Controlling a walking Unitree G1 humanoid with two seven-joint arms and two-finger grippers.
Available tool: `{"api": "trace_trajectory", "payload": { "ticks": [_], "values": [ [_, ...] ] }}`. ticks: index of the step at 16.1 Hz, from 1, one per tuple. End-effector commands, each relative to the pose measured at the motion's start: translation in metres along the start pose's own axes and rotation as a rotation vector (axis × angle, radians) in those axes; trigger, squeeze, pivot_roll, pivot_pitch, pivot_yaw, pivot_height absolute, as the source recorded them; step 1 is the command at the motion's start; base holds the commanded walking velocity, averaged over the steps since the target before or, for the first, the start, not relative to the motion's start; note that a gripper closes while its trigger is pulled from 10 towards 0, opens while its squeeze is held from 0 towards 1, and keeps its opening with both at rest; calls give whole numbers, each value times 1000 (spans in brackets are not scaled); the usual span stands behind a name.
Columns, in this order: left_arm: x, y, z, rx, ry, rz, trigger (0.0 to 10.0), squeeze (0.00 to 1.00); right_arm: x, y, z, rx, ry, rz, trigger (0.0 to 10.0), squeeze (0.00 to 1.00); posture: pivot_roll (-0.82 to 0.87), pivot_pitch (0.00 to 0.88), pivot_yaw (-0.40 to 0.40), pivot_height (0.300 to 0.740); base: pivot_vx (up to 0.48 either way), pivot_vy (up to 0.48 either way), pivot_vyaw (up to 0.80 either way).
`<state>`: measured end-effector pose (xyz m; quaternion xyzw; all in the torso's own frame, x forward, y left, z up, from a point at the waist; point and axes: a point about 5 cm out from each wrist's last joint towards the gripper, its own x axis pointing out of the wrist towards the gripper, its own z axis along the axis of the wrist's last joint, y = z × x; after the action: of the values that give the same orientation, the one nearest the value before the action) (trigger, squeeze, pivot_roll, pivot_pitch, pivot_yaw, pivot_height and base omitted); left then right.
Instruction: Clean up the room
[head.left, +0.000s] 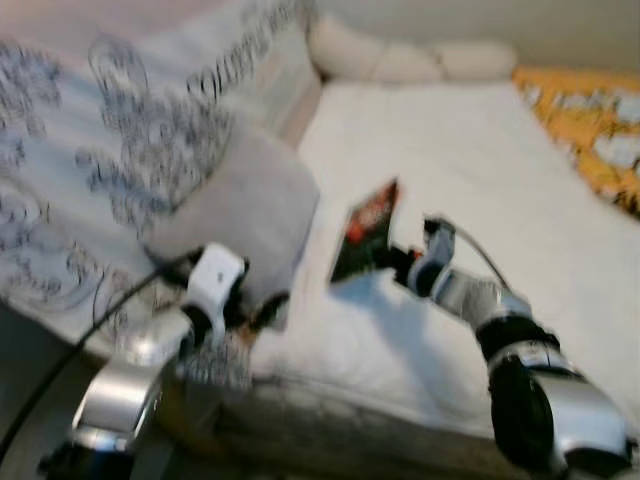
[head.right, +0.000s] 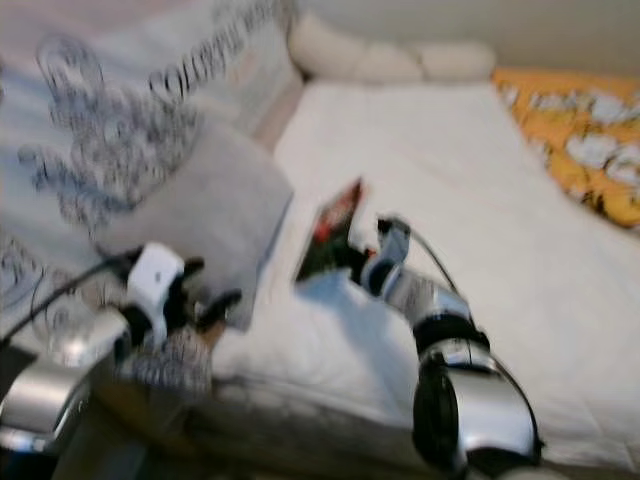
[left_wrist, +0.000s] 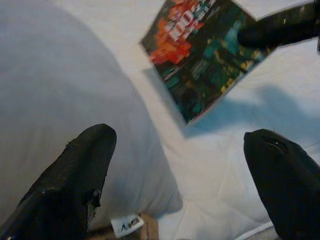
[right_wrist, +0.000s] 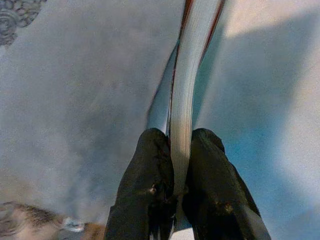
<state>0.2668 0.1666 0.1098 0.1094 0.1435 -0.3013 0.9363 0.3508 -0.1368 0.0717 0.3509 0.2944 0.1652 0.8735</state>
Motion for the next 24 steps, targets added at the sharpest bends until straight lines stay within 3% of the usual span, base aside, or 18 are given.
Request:
{"api": "trace_trajectory", "payload": {
  "ticks": [1,7,10,11,12,13,15,16,17,20,23,24],
  "values": [
    [-4,1,3,18,7,0,10000,98,4,13,7,39,-7,80,10000,0,16,0,25,740,0,0,0],
    [-16,-2,1,31,37,-7,10000,94,2,1,-3,-9,62,29,10000,0,72,0,-3,740,0,0,0],
    [-22,-9,-2,73,84,-79,10000,98,-1,-16,-13,-103,99,-86,10000,0,111,0,-11,740,0,0,0],
    [-22,-10,-2,74,87,-90,10000,98,-2,-20,-14,-110,96,-118,10000,86,114,0,-10,740,0,0,0],
    [-22,-11,-2,78,90,-101,10000,98,-4,-24,-14,-115,92,-154,10000,694,114,0,-10,740,0,0,0],
    [-22,-13,-2,89,103,-125,10000,94,-9,-35,-14,-126,84,-232,10000,1000,123,0,-11,740,0,0,0],
    [-22,-14,-2,93,107,-131,10000,94,-12,-40,-14,-127,80,-264,10000,1000,127,0,-9,740,0,0,0],
    [-22,-15,-1,94,110,-140,10000,94,-20,-52,-9,-181,65,-346,10000,1000,123,0,-4,740,0,0,0],
    [-21,-16,0,94,111,-143,10000,94,-22,-54,-8,-201,68,-352,10000,1000,122,0,-3,740,0,0,0],
    [-17,-17,-1,90,113,-152,10000,94,-29,-61,2,-205,16,-355,10000,1000,110,0,1,740,0,0,0],
    [-12,-25,-9,22,106,-152,10000,94,-36,-70,-2,-266,17,-303,10000,1000,65,0,0,740,0,0,0],
    [-9,-25,-9,-8,79,-123,10000,98,-39,-72,-1,-250,-28,-265,10000,1000,54,0,-1,740,0,0,0]
  ]
}}
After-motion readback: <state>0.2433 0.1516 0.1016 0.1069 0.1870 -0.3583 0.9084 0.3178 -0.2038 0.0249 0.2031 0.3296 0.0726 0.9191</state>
